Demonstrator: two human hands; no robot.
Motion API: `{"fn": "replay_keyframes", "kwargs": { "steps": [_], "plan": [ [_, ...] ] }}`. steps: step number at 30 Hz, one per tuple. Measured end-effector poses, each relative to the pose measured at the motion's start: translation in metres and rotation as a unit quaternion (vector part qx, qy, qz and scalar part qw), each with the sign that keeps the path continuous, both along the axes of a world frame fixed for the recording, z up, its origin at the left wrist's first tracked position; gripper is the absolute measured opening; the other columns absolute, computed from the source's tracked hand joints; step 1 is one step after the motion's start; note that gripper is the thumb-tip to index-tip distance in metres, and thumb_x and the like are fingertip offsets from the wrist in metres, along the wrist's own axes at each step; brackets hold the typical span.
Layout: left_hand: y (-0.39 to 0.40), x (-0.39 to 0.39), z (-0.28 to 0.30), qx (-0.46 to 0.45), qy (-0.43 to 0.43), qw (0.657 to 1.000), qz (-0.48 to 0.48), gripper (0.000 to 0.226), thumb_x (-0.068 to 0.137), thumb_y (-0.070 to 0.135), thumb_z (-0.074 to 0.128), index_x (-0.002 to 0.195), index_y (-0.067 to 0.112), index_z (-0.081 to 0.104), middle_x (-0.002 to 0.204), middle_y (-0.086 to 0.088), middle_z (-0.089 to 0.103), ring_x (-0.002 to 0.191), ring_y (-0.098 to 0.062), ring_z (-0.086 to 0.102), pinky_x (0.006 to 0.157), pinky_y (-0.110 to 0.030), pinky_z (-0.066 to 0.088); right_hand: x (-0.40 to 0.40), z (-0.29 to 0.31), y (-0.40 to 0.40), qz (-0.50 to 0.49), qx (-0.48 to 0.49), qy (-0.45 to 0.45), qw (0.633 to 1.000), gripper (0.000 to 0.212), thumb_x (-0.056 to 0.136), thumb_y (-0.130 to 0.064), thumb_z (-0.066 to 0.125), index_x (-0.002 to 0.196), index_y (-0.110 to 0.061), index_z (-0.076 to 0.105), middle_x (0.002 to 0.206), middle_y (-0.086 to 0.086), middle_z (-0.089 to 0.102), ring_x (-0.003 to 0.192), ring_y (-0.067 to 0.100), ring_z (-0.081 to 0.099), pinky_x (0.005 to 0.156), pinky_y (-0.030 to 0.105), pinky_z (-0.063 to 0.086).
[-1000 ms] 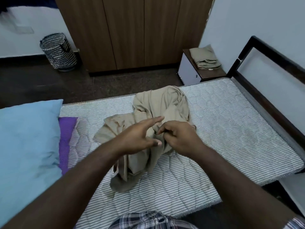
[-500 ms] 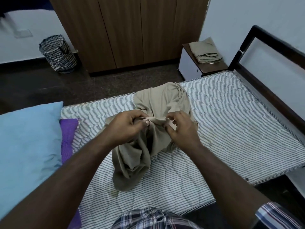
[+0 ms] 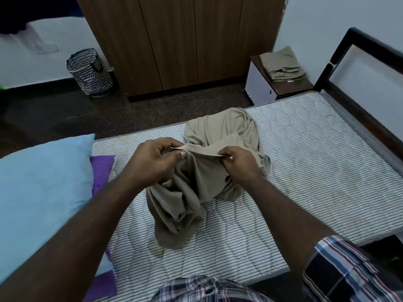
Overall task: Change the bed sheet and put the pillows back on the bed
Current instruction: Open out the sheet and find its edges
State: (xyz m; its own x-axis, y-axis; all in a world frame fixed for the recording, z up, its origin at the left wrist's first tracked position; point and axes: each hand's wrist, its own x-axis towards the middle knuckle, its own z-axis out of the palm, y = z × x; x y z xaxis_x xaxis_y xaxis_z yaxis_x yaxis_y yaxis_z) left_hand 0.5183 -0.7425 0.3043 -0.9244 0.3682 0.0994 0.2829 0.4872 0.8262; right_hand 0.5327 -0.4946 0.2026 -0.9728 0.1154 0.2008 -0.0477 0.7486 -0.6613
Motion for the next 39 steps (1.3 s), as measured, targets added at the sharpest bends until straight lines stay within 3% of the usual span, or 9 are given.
{"fn": "replay_keyframes", "kwargs": {
  "steps": [8, 12, 15, 17, 20, 24, 27, 33, 39],
  "plan": [
    [-0.012, -0.013, -0.005, -0.02, 0.013, 0.998, 0.057, 0.009, 0.088, 0.024, 0.073, 0.091, 0.032, 0.074, 0.091, 0.014, 0.074, 0.091, -0.001, 0.068, 0.084, -0.026, 0.052, -0.02, 0.057, 0.05, 0.037, 0.077, -0.037, 0.996, 0.008, 0.084, -0.017, 0.074, 0.09, -0.014, 0.071, 0.087, 0.004, 0.07, 0.083, 0.022, 0.064, 0.07, 0.034, 0.05],
    [0.001, -0.013, -0.002, -0.028, 0.023, 0.998, 0.058, 0.011, 0.085, 0.032, 0.061, 0.081, 0.033, 0.072, 0.077, 0.02, 0.07, 0.077, 0.001, 0.064, 0.07, -0.028, 0.049, -0.029, 0.128, 0.065, 0.014, 0.118, 0.13, 0.984, 0.005, 0.089, -0.015, 0.061, 0.094, -0.015, 0.062, 0.088, 0.006, 0.065, 0.082, 0.022, 0.06, 0.072, 0.04, 0.053],
    [0.016, -0.016, 0.008, -0.019, 0.044, 0.997, 0.062, 0.015, 0.087, 0.025, 0.058, 0.082, 0.029, 0.072, 0.077, 0.015, 0.069, 0.076, -0.004, 0.064, 0.067, -0.03, 0.048, -0.006, 0.143, 0.05, -0.035, 0.105, 0.266, 0.958, 0.003, 0.091, -0.013, 0.056, 0.093, -0.012, 0.059, 0.083, 0.006, 0.06, 0.075, 0.019, 0.055, 0.065, 0.031, 0.047],
    [0.021, -0.02, 0.014, -0.014, 0.04, 0.996, 0.083, 0.017, 0.089, 0.02, 0.059, 0.088, 0.027, 0.075, 0.086, 0.012, 0.072, 0.085, -0.006, 0.067, 0.072, -0.03, 0.051, 0.025, 0.095, 0.025, -0.047, 0.162, 0.123, 0.978, 0.003, 0.094, -0.017, 0.052, 0.093, -0.016, 0.055, 0.082, 0.006, 0.057, 0.073, 0.025, 0.058, 0.061, 0.037, 0.049],
    [0.022, -0.022, 0.017, -0.045, 0.009, 0.994, 0.095, 0.023, 0.089, 0.016, 0.058, 0.091, 0.034, 0.074, 0.089, 0.019, 0.07, 0.088, 0.004, 0.064, 0.072, -0.016, 0.048, 0.071, 0.01, -0.009, 0.098, 0.261, -0.129, 0.952, 0.026, 0.095, -0.025, 0.049, 0.12, -0.018, 0.045, 0.107, 0.008, 0.059, 0.092, 0.035, 0.065, 0.068, 0.043, 0.053],
    [0.027, -0.02, 0.019, -0.078, -0.01, 0.992, 0.098, 0.028, 0.089, 0.016, 0.058, 0.089, 0.041, 0.07, 0.092, 0.02, 0.069, 0.088, 0.003, 0.064, 0.07, -0.014, 0.045, 0.062, 0.015, -0.044, 0.056, 0.082, 0.02, 0.995, 0.019, 0.094, -0.037, 0.044, 0.108, -0.024, 0.041, 0.1, 0.005, 0.06, 0.08, 0.031, 0.061, 0.06, 0.037, 0.045],
    [0.028, -0.019, 0.025, -0.113, -0.007, 0.988, 0.106, 0.024, 0.089, 0.017, 0.056, 0.091, 0.037, 0.07, 0.091, 0.015, 0.069, 0.082, -0.002, 0.064, 0.066, -0.022, 0.049, 0.047, 0.036, -0.065, 0.094, 0.04, 0.137, 0.985, 0.013, 0.095, -0.029, 0.05, 0.102, -0.018, 0.049, 0.095, 0.007, 0.057, 0.07, 0.028, 0.056, 0.053, 0.031, 0.039],
    [0.023, -0.021, 0.032, -0.183, -0.018, 0.976, 0.12, 0.02, 0.089, 0.019, 0.053, 0.094, 0.025, 0.071, 0.093, 0.003, 0.071, 0.091, -0.017, 0.063, 0.074, -0.03, 0.049, 0.042, 0.022, -0.082, 0.18, 0.066, 0.142, 0.971, 0.03, 0.083, -0.017, 0.068, 0.112, -0.021, 0.059, 0.107, 0.009, 0.053, 0.082, 0.026, 0.056, 0.06, 0.036, 0.049],
    [0.012, -0.018, 0.031, -0.19, -0.048, 0.976, 0.098, 0.016, 0.088, 0.021, 0.058, 0.09, 0.025, 0.074, 0.086, 0.006, 0.071, 0.087, -0.013, 0.065, 0.073, -0.031, 0.049, 0.005, 0.022, -0.064, -0.012, -0.009, 0.117, 0.993, 0.022, 0.092, -0.024, 0.062, 0.109, -0.014, 0.07, 0.104, 0.005, 0.063, 0.086, 0.025, 0.064, 0.068, 0.042, 0.055]
  ]
}}
